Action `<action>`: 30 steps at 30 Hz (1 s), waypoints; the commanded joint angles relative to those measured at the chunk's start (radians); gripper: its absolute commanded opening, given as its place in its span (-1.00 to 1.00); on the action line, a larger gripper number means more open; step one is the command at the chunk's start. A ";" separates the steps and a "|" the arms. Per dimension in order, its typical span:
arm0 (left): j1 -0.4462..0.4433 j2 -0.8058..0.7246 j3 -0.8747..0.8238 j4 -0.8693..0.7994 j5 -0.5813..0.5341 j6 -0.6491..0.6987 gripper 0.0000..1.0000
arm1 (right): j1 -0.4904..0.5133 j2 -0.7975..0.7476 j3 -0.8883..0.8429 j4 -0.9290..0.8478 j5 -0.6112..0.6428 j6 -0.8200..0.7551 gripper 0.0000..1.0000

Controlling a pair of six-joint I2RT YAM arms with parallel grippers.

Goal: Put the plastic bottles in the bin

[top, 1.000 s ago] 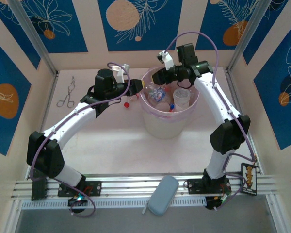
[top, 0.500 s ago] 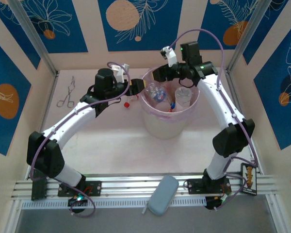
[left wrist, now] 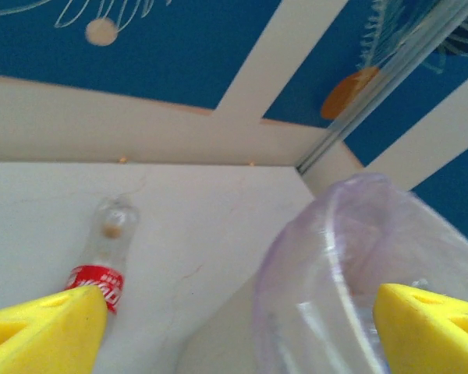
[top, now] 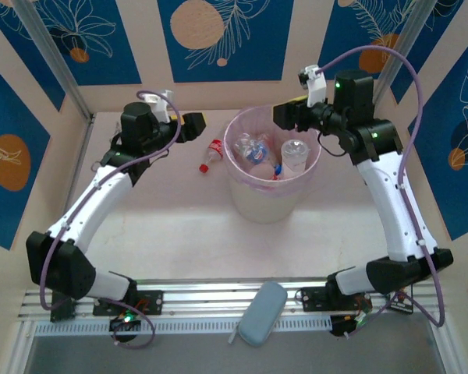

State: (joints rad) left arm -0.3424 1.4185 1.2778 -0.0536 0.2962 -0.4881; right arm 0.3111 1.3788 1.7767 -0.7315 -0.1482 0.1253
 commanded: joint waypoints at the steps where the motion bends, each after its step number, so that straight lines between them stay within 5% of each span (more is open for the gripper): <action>1: -0.003 0.098 -0.048 -0.031 -0.037 0.020 0.77 | 0.063 -0.032 -0.048 -0.027 0.024 0.035 0.21; 6: -0.004 0.230 -0.038 0.004 -0.106 0.030 0.82 | 0.159 -0.016 -0.086 -0.040 0.078 0.013 0.21; 19: -0.027 0.522 0.098 -0.042 -0.096 0.159 0.87 | 0.151 -0.095 -0.365 0.062 0.109 0.071 0.21; 30: -0.050 0.647 0.184 -0.075 -0.127 0.222 0.93 | 0.111 -0.129 -0.205 0.034 0.072 0.043 0.26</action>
State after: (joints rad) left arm -0.3847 2.0373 1.4227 -0.0994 0.1841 -0.3038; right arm 0.4374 1.2835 1.5154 -0.6739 -0.0563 0.1734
